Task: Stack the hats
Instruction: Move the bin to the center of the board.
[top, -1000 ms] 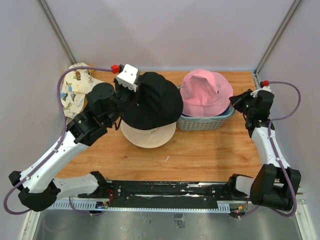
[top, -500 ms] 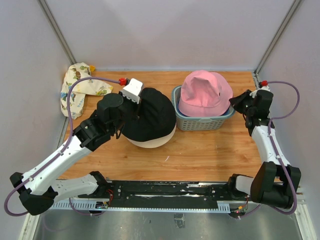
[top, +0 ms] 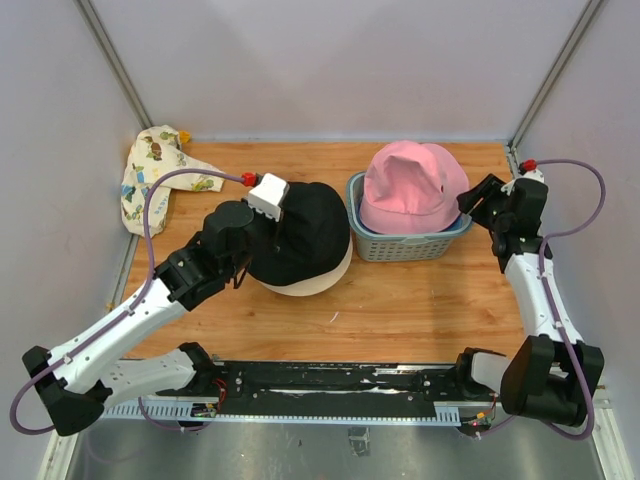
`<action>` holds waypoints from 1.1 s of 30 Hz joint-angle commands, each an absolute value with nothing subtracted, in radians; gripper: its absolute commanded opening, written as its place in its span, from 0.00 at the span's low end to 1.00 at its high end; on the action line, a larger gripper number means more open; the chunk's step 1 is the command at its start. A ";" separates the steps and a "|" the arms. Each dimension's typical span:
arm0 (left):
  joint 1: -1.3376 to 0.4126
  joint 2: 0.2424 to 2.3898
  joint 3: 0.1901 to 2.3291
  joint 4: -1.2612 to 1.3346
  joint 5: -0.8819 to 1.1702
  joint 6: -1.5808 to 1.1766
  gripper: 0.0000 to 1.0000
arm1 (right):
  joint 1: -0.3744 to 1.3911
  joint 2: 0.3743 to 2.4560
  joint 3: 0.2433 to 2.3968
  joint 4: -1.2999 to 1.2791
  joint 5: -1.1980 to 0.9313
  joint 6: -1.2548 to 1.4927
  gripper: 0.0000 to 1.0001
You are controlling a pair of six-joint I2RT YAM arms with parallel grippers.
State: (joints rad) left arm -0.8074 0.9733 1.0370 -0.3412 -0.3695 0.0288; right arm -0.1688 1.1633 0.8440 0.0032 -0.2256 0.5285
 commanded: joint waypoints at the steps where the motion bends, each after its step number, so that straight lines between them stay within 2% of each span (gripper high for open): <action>1: -0.810 0.956 1.003 -0.327 -0.358 -0.007 0.02 | -0.155 1.135 0.888 -0.058 -0.167 0.478 0.58; 5: -0.810 0.955 0.997 -0.355 -0.366 -0.030 0.06 | -0.147 1.147 0.894 -0.079 -0.168 0.462 0.59; 10: -0.810 0.942 0.990 -0.387 -0.394 -0.070 0.17 | -0.116 1.163 0.893 -0.113 -0.144 0.433 0.59; 18: -0.810 0.915 0.991 -0.387 -0.443 -0.097 0.46 | -0.098 1.225 0.874 -0.104 -0.118 0.434 0.57; 21: -0.808 0.916 0.990 -0.376 -0.461 -0.104 0.53 | -0.097 1.252 0.884 -0.100 -0.096 0.440 0.51; 24: -0.808 0.916 0.991 -0.368 -0.484 -0.114 0.62 | -0.098 1.273 0.896 -0.100 -0.065 0.444 0.31; 29: -0.808 0.905 0.995 -0.352 -0.530 -0.130 0.74 | -0.100 1.293 0.928 -0.117 -0.004 0.444 0.28; 33: -0.808 0.887 1.001 -0.349 -0.582 -0.139 0.78 | -0.107 1.290 0.954 -0.135 0.067 0.441 0.27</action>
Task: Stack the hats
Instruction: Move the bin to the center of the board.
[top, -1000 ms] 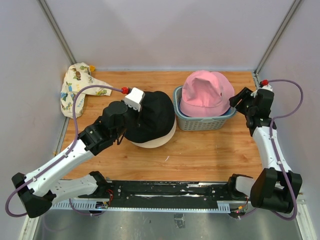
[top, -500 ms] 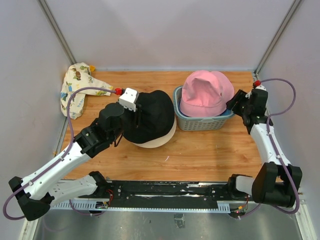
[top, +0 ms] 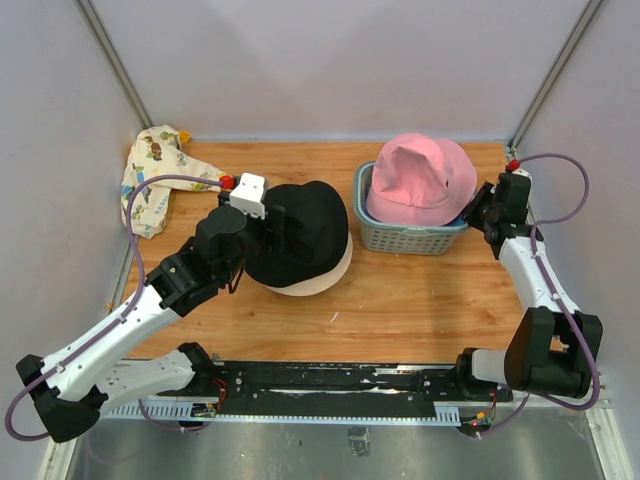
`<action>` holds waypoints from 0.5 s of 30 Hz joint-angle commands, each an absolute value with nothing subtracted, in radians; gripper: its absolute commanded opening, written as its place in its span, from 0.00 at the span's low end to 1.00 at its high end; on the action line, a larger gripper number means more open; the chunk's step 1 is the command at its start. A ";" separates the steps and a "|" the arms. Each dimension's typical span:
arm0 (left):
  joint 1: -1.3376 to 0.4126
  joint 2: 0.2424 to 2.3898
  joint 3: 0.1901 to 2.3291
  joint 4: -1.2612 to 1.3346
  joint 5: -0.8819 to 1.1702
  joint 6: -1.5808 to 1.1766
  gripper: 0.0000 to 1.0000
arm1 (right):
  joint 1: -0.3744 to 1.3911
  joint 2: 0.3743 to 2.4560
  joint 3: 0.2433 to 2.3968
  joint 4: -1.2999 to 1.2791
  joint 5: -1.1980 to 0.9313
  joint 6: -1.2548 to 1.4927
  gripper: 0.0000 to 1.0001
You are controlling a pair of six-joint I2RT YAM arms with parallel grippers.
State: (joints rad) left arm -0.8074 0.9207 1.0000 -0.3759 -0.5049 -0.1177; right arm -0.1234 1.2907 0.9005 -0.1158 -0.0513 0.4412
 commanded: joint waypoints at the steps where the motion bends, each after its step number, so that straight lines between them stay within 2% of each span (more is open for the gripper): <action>1: -0.808 0.881 1.002 -0.351 -0.599 -0.141 0.79 | -0.118 1.290 0.963 -0.139 0.078 0.439 0.27; 10: -0.802 0.758 0.935 -0.315 -0.754 -0.206 0.85 | -0.165 1.259 0.943 -0.157 0.119 0.444 0.31; 15: -0.799 0.689 0.875 -0.290 -0.784 -0.271 0.86 | -0.166 1.204 0.894 -0.139 0.123 0.453 0.47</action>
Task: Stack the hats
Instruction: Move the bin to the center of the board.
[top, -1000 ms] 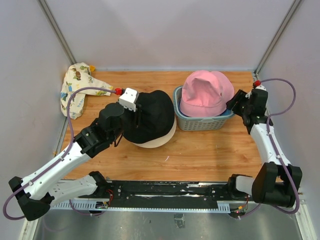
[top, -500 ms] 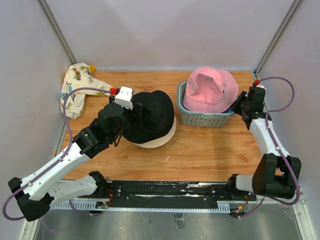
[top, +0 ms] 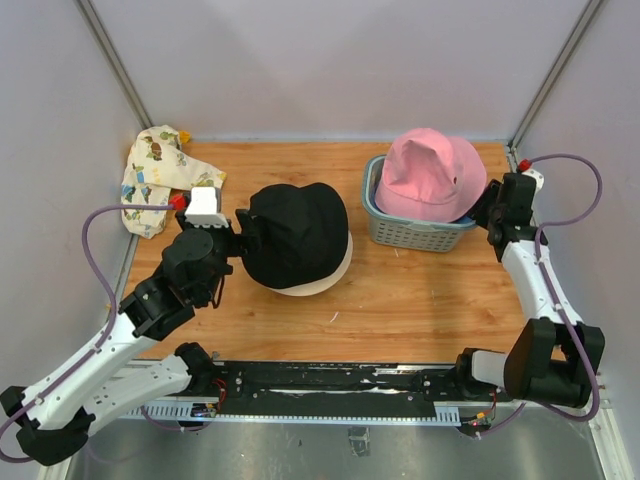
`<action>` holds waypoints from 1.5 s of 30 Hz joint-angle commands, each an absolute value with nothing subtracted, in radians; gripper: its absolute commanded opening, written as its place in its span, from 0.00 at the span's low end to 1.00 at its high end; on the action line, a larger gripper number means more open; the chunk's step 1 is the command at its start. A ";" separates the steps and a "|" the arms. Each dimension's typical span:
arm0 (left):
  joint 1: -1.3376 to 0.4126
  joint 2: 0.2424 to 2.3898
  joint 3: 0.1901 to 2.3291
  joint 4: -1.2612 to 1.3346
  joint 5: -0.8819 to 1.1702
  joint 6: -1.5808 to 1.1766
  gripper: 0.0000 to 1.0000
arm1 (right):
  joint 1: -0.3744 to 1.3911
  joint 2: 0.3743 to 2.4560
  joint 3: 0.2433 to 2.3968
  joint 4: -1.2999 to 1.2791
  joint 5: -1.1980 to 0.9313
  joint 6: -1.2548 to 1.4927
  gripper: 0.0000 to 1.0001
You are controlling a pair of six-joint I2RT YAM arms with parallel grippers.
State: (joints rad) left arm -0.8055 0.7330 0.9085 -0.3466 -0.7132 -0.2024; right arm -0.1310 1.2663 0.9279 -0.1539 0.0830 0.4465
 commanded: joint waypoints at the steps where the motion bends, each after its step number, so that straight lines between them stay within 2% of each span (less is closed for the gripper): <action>1: -0.798 0.678 0.869 -0.285 -0.776 -0.279 0.86 | -0.165 1.193 0.889 -0.139 0.123 0.454 0.50; 5: -0.799 0.660 0.870 -0.279 -0.723 -0.301 0.89 | -0.165 1.119 0.878 -0.148 0.113 0.460 0.61; 9: -0.799 0.656 0.885 -0.288 -0.707 -0.331 0.90 | -0.159 1.009 0.886 -0.175 0.105 0.453 0.67; 14: -0.799 0.625 0.882 -0.294 -0.721 -0.388 0.91 | -0.102 0.898 0.930 -0.223 0.090 0.442 0.68; 22: -0.798 0.561 0.820 -0.269 -0.844 -0.508 0.93 | 0.297 0.923 1.024 -0.196 0.167 0.389 0.68; 29: -0.756 0.630 0.811 -0.267 -0.839 -0.576 0.95 | 0.527 1.046 1.000 -0.088 0.156 0.422 0.67; 34: -0.554 0.657 0.788 -0.256 -0.636 -0.639 0.96 | 0.591 1.093 0.916 -0.004 0.163 0.465 0.64; 41: -0.352 0.681 0.730 -0.211 -0.432 -0.718 0.96 | 0.617 1.178 0.835 0.077 0.132 0.507 0.44; 45: -0.252 0.692 0.688 -0.176 -0.330 -0.772 0.95 | 0.618 1.263 0.835 0.111 0.139 0.508 0.38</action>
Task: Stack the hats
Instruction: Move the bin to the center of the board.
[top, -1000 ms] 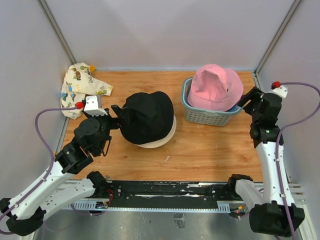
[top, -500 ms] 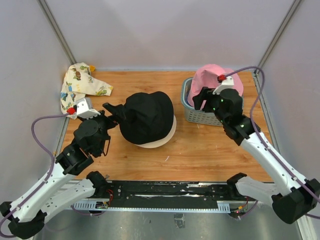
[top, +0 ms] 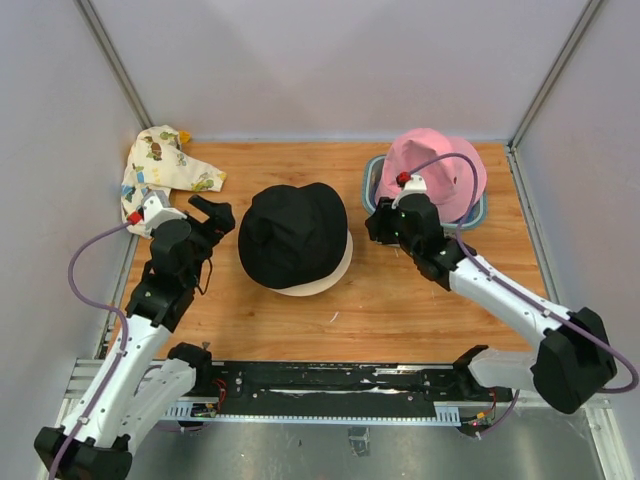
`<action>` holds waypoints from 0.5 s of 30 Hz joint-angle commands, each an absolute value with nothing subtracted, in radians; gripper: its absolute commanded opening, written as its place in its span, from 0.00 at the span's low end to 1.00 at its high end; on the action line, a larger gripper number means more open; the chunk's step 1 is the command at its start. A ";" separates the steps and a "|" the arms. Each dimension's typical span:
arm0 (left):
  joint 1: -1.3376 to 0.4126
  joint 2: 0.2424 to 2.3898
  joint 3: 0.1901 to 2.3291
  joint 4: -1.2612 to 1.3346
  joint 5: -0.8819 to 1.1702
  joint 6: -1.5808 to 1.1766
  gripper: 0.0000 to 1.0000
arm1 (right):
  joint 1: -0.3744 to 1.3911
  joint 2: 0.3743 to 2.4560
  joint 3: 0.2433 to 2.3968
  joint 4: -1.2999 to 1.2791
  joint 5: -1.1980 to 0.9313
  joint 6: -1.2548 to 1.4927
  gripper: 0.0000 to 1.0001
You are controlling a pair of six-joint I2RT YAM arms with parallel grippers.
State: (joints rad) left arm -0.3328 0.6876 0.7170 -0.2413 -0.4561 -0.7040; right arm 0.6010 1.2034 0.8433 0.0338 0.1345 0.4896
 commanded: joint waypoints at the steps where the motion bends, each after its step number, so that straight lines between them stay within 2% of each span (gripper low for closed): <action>1: -0.225 0.693 0.673 -0.162 -0.302 -0.785 0.95 | 0.616 1.286 0.839 0.124 0.146 0.507 0.37; 7: -0.069 0.697 0.568 -0.032 -0.120 -0.870 0.93 | 0.564 1.402 0.858 0.200 0.174 0.507 0.31; 15: 0.020 0.738 0.437 0.201 0.036 -0.938 0.91 | 0.419 1.471 0.853 0.329 0.169 0.536 0.30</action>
State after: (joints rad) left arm -0.0040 0.7208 0.4686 0.0223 -0.0795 -0.8925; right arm 0.4889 1.4487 0.8421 0.2195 0.1398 0.5144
